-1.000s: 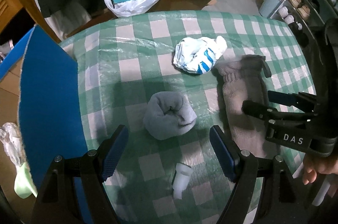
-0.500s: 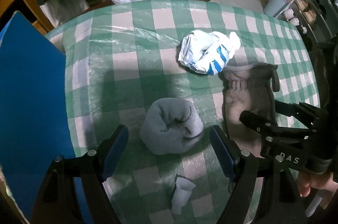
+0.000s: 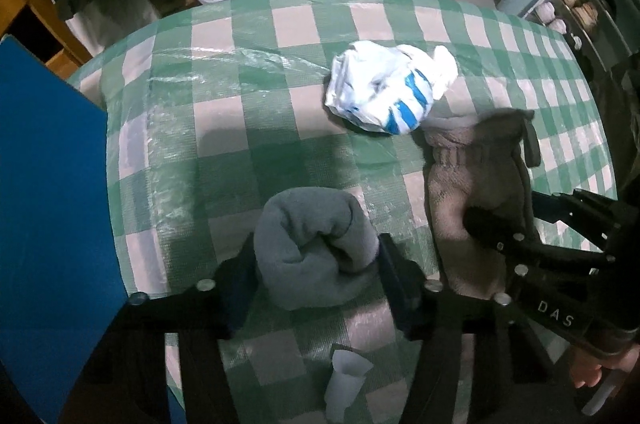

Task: Organize soft objects
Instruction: 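Close the left tool on the grey sock while right grasps the grey mitten, then lift the grey sock with the left tool while right lifts the grey mitten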

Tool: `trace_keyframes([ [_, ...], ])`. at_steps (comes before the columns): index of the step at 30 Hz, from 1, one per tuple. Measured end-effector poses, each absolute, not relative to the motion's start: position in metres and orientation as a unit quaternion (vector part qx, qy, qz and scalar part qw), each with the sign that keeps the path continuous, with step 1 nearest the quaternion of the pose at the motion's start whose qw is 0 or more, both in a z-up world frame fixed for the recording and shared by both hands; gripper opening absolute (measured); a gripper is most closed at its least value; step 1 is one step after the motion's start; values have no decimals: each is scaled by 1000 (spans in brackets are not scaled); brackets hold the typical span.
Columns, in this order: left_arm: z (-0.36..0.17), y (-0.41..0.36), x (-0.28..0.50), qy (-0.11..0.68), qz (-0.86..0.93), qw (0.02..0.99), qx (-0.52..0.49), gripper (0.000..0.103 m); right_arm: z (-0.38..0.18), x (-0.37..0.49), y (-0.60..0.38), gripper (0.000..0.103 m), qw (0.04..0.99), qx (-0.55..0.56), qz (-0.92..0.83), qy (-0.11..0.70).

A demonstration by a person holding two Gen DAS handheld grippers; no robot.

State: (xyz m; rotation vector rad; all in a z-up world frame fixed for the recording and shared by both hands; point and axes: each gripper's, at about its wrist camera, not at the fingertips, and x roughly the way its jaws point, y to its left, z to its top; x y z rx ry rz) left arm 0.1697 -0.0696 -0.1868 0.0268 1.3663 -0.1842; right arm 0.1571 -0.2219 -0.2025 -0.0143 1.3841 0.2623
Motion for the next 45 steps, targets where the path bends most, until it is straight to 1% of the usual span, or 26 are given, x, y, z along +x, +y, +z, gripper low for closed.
trace_keyframes([
  [1,-187,-70,169,631,-85,771,15,45,-202,157,-221,37,762,-7,122,636],
  [2,-187,-71,168,631,-86,771,18,42,-202,157,-220,32,761,-8,124,636],
  [4,-186,-72,165,628,-86,773,22,35,-201,155,-217,24,762,-12,127,635],
  [5,-184,-72,164,627,-87,774,24,33,-200,154,-217,21,763,-13,126,634],
  [6,-183,-73,163,626,-87,774,26,31,-198,153,-216,20,763,-14,126,634],
  [8,-179,-73,161,622,-84,778,31,31,-195,152,-215,17,765,-16,127,632],
  [24,-139,-65,138,594,-75,800,34,30,-148,133,-229,15,788,-1,135,601],
  [45,-88,-58,100,549,-60,833,43,30,-79,101,-221,14,836,-9,148,529],
])
